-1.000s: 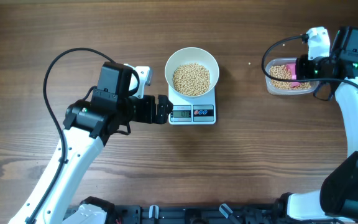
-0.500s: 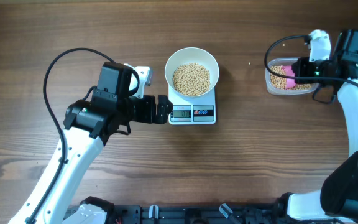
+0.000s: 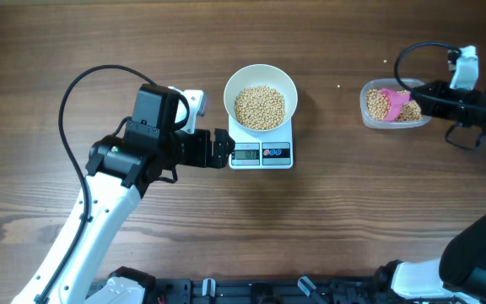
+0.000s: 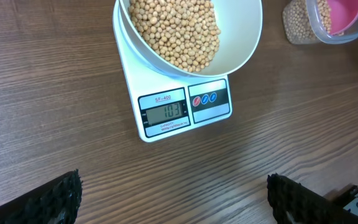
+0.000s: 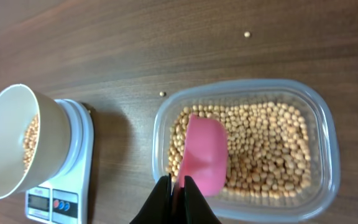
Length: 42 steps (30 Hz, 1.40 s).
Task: Scoop item into bowl and weigh 150g on scale
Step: 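Lower the pink scoop into the tub and scoop soybeans, then lift the filled pink scoop left over the white bowl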
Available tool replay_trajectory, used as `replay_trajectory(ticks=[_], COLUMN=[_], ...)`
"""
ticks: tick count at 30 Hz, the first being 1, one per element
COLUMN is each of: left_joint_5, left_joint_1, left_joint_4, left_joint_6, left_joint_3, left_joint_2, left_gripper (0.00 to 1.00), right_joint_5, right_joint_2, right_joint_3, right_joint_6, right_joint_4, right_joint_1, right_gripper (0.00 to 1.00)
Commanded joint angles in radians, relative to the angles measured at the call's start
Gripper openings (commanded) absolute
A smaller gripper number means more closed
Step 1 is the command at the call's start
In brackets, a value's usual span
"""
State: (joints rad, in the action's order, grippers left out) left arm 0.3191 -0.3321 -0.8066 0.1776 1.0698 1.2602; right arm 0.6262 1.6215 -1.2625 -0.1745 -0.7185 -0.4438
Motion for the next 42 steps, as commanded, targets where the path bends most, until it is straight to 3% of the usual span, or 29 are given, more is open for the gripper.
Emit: replay_trajectory(ticks=[1,9,17,36,42], left_joint_5=[0.012,0.012,0.012,0.012,0.012], left_joint_1=[-0.004,-0.004,-0.004,-0.004,-0.004], left_joint_4=[0.003,0.003,0.003,0.003,0.003], left_joint_6=[-0.016,-0.016,-0.016,-0.016,-0.016], left_joint_3=[-0.007,-0.007,-0.007,-0.007,-0.007], left_joint_2=[0.002,0.002,0.002,0.002,0.002], left_gripper=[1.00,1.00,1.00,1.00,1.00], right_joint_5=[0.064,0.073,0.258,0.374,0.509], right_joint_2=[0.011,0.028,0.125,0.161,0.161], right_joint_3=[0.010,0.011,0.011,0.011,0.011], right_joint_6=[0.048,0.136,0.201,0.205,0.205], right_joint_4=[-0.012,-0.021,-0.034,-0.024,-0.023], right_joint_1=[-0.032,-0.082,-0.148,-0.257,-0.332], right_gripper=[0.04,0.04,0.04,0.04,0.04])
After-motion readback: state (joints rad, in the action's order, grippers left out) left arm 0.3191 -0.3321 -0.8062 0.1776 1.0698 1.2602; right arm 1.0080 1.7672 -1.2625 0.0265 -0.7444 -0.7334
